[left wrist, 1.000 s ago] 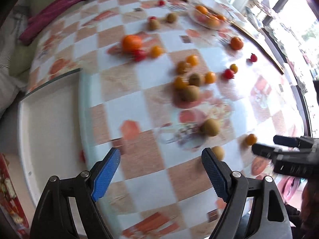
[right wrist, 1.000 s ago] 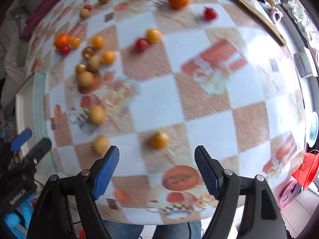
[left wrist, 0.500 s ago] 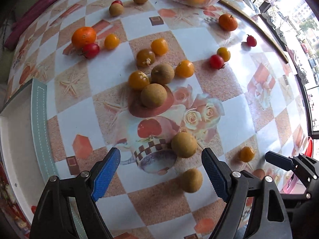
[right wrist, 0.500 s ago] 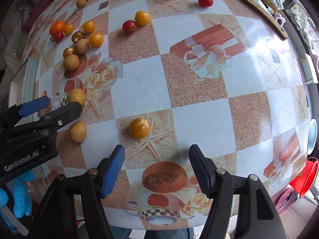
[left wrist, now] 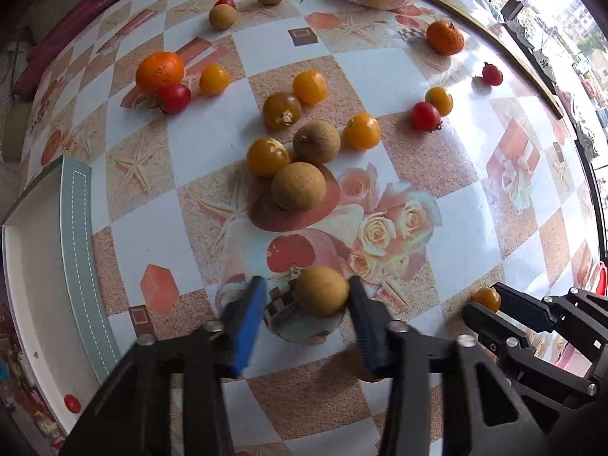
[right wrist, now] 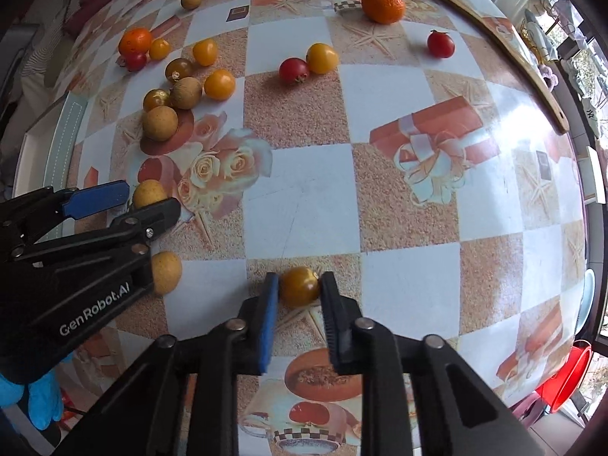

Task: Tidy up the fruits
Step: 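Grasp a yellow cherry tomato with the right tool while the left tool grasps a brown longan, then carry the yellow tomato and longan to the white tray and release both, then grasp a red cherry tomato with the right tool while the left tool grasps a longan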

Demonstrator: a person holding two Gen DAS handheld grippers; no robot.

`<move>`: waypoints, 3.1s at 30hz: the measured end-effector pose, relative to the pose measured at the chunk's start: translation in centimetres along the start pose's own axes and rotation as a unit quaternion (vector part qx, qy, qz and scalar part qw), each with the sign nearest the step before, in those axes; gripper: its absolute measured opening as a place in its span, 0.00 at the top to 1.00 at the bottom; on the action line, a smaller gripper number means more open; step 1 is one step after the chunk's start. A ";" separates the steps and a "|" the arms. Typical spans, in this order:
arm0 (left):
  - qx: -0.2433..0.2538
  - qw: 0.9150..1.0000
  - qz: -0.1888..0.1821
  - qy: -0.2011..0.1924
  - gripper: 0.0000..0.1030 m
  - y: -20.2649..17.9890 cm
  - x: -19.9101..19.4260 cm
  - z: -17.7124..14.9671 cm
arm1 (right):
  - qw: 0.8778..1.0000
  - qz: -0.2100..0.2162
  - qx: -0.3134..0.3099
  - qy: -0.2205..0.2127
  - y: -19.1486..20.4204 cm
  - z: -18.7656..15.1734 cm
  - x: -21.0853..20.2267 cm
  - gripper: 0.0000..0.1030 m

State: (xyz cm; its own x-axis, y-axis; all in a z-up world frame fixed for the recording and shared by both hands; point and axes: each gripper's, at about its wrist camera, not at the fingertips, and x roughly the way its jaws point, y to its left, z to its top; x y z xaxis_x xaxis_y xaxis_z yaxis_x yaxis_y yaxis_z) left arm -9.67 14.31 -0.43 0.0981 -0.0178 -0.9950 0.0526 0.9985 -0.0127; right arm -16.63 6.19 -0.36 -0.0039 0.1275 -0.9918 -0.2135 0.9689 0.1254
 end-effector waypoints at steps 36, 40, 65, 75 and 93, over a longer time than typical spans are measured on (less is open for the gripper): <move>-0.128 0.989 -0.020 -0.074 0.72 14.8 -7.9 -6.8 | 0.997 0.058 -0.053 -0.018 7.7 3.3 -4.9 0.77; -0.156 0.985 -0.007 -0.080 0.72 17.5 -8.2 -7.9 | 0.994 0.070 -0.079 -0.017 10.8 4.2 -5.1 0.77; -0.245 0.966 0.069 -0.050 0.72 29.7 -3.0 -11.2 | 0.974 0.082 -0.212 0.016 28.4 10.9 1.3 0.77; -0.225 0.969 0.084 -0.049 0.71 29.1 -2.4 -11.2 | 0.975 0.063 -0.211 0.030 29.0 11.7 3.2 0.76; -0.185 0.977 0.091 -0.052 0.28 26.3 -4.6 -10.3 | 0.979 0.138 -0.152 -0.007 25.4 12.1 -2.0 0.19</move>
State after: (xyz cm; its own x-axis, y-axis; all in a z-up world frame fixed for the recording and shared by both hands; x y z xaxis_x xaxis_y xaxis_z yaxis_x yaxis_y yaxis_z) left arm -19.00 41.18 2.79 0.1731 0.1759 -0.9691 -0.3367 0.9352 0.1096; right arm -10.24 33.10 5.08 -0.0886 0.3801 -0.9207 -0.4864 0.7901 0.3730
